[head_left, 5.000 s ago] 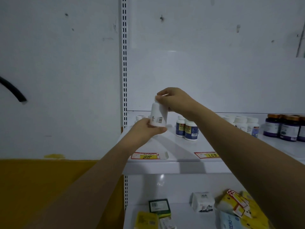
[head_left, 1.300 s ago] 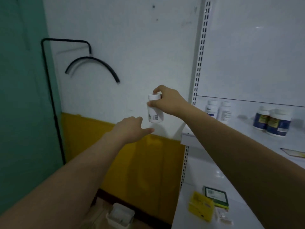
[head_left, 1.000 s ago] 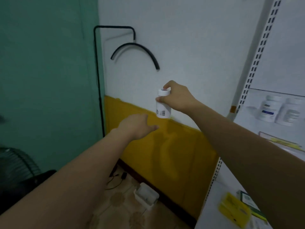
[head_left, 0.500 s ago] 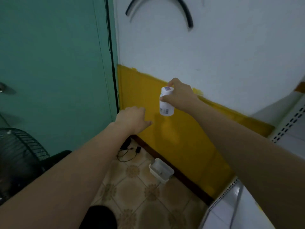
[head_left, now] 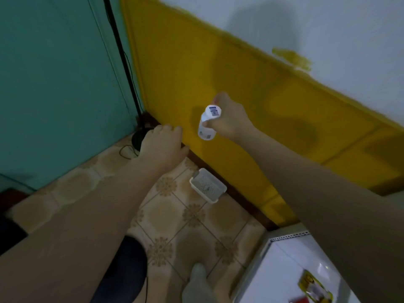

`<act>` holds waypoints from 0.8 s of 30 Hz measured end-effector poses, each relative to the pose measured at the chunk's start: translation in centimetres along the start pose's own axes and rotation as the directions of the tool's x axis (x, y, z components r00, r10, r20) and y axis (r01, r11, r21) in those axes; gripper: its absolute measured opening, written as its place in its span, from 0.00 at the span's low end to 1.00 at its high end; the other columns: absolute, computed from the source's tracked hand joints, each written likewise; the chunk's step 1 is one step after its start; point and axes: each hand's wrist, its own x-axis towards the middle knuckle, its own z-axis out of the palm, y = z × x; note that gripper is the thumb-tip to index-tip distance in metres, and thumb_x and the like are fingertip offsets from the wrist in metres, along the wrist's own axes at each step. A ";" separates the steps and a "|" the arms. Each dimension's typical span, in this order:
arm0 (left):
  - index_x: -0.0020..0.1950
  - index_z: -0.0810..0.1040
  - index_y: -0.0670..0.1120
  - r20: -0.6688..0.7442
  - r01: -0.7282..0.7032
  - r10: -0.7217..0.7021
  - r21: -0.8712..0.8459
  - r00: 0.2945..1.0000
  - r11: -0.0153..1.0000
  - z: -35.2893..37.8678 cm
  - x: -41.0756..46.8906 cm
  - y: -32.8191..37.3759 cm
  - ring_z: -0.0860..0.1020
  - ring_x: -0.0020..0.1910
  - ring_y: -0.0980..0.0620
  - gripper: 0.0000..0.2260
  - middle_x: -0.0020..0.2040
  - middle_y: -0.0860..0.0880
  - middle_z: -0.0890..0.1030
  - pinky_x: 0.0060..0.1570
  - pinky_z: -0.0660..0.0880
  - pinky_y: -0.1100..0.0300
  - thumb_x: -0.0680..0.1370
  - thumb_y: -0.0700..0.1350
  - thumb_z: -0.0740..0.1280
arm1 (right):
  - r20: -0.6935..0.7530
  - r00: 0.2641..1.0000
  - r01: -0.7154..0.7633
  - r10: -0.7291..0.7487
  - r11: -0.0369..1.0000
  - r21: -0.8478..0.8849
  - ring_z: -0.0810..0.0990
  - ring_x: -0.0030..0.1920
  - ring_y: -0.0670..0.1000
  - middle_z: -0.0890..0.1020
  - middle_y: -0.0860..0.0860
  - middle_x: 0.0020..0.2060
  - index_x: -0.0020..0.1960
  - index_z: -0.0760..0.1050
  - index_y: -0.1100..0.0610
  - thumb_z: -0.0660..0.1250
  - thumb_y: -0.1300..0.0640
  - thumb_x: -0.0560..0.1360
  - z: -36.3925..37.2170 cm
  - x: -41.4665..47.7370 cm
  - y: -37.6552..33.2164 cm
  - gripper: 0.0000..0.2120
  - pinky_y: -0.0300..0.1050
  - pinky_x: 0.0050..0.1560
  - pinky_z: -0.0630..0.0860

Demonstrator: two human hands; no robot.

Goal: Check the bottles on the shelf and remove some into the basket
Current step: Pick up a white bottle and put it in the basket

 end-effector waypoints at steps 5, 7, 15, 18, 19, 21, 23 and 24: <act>0.66 0.68 0.46 0.087 0.010 -0.008 -0.025 0.996 1.000 5.2 4.8 -1.3 0.69 0.63 0.44 0.20 0.64 0.45 0.72 0.55 0.69 0.52 0.79 0.55 0.58 | 0.082 0.991 -0.106 0.104 0.994 0.011 0.75 0.52 0.57 0.75 0.58 0.59 0.68 0.63 0.59 0.71 0.56 0.74 3.0 6.3 4.8 0.27 0.43 0.37 0.68; 0.66 0.68 0.44 0.117 -0.005 0.012 -0.062 0.993 0.998 7.7 6.7 -2.0 0.71 0.60 0.44 0.20 0.61 0.44 0.73 0.54 0.71 0.51 0.79 0.54 0.58 | 0.117 0.982 -0.152 0.148 0.988 0.026 0.74 0.55 0.57 0.73 0.57 0.63 0.71 0.61 0.58 0.70 0.56 0.74 4.4 8.4 6.6 0.29 0.43 0.40 0.67; 0.69 0.67 0.42 0.173 -0.049 0.082 -0.188 0.982 0.981 20.3 13.2 -2.9 0.72 0.61 0.43 0.21 0.63 0.42 0.74 0.54 0.70 0.51 0.79 0.51 0.61 | 0.072 0.960 -0.279 0.272 0.951 0.130 0.71 0.47 0.53 0.70 0.53 0.51 0.62 0.66 0.59 0.69 0.62 0.74 14.4 14.7 18.1 0.20 0.43 0.38 0.68; 0.72 0.64 0.43 0.236 -0.102 0.138 -0.155 0.962 0.983 27.4 15.5 -2.9 0.70 0.63 0.44 0.23 0.65 0.43 0.72 0.58 0.68 0.52 0.79 0.52 0.59 | 0.065 0.941 -0.338 0.332 0.933 0.125 0.73 0.47 0.56 0.71 0.56 0.50 0.59 0.66 0.60 0.69 0.64 0.73 20.0 16.3 24.5 0.18 0.52 0.44 0.72; 0.72 0.64 0.43 0.258 -0.121 0.156 -0.147 0.953 0.982 30.0 16.1 -2.8 0.70 0.64 0.44 0.24 0.66 0.43 0.72 0.59 0.68 0.52 0.79 0.53 0.59 | 0.066 0.932 -0.362 0.356 0.927 0.102 0.74 0.49 0.57 0.72 0.57 0.52 0.60 0.66 0.60 0.69 0.64 0.74 22.0 16.6 26.8 0.18 0.53 0.47 0.74; 0.72 0.64 0.43 0.307 -0.149 0.182 -0.128 0.934 0.981 35.3 17.0 -2.6 0.70 0.64 0.44 0.24 0.66 0.43 0.72 0.60 0.68 0.51 0.79 0.53 0.58 | 0.084 0.917 -0.395 0.391 0.917 0.053 0.75 0.54 0.57 0.73 0.58 0.57 0.62 0.66 0.60 0.69 0.63 0.74 26.1 16.8 31.2 0.20 0.53 0.51 0.77; 0.71 0.64 0.43 0.352 -0.172 0.203 -0.119 0.914 0.978 40.6 17.3 -2.2 0.70 0.64 0.44 0.23 0.66 0.43 0.71 0.60 0.67 0.51 0.79 0.53 0.58 | 0.112 0.910 -0.404 0.400 0.914 0.019 0.76 0.57 0.57 0.73 0.58 0.60 0.62 0.66 0.60 0.70 0.62 0.74 30.3 17.0 35.6 0.20 0.54 0.54 0.78; 0.71 0.64 0.43 0.368 -0.184 0.214 -0.117 0.905 0.976 43.2 17.4 -2.0 0.70 0.64 0.44 0.23 0.67 0.43 0.71 0.61 0.67 0.51 0.79 0.53 0.57 | 0.133 0.907 -0.401 0.399 0.916 -0.010 0.75 0.59 0.58 0.73 0.58 0.60 0.62 0.66 0.59 0.69 0.62 0.74 32.3 16.9 37.9 0.19 0.55 0.55 0.78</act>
